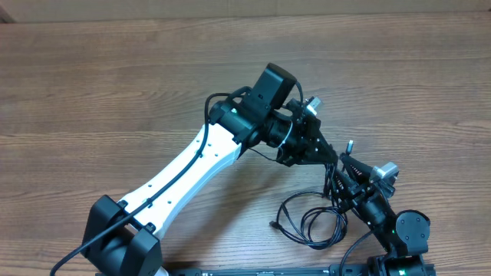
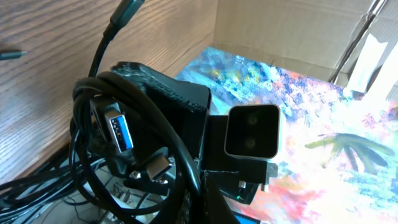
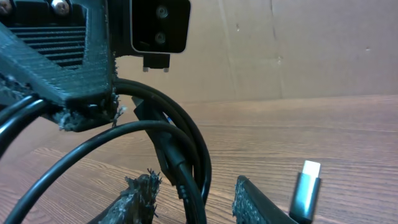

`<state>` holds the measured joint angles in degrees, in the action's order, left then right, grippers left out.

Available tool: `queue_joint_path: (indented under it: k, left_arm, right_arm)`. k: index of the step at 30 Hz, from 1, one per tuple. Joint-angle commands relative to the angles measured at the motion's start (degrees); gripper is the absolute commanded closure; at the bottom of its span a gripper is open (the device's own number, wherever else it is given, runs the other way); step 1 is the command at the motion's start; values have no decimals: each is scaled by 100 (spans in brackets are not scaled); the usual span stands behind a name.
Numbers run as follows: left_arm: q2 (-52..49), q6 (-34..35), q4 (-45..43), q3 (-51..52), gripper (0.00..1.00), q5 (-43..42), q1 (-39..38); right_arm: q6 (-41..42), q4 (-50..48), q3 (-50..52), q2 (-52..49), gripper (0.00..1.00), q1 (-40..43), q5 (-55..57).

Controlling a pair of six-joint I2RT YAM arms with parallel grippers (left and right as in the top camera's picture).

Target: Untangle cables

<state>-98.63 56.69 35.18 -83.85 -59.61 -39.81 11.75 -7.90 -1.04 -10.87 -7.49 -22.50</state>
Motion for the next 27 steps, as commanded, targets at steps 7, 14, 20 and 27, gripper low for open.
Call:
queue_joint_path:
  k: [7, 14, 20, 27]
  left_arm:
    - [87, 229, -116, -116, 96, -151, -70]
    - [87, 236, -118, -116, 96, -85, -4]
    - [87, 262, -116, -116, 96, 72, 225]
    - [87, 382, -87, -116, 96, 444, 815]
  right_arm:
    - [-31, -17, 57, 50, 96, 15, -9]
    - [-28, -17, 57, 50, 96, 15, -11]
    - [-28, -17, 57, 50, 96, 15, -13]
    - [-28, -15, 57, 50, 96, 15, -13]
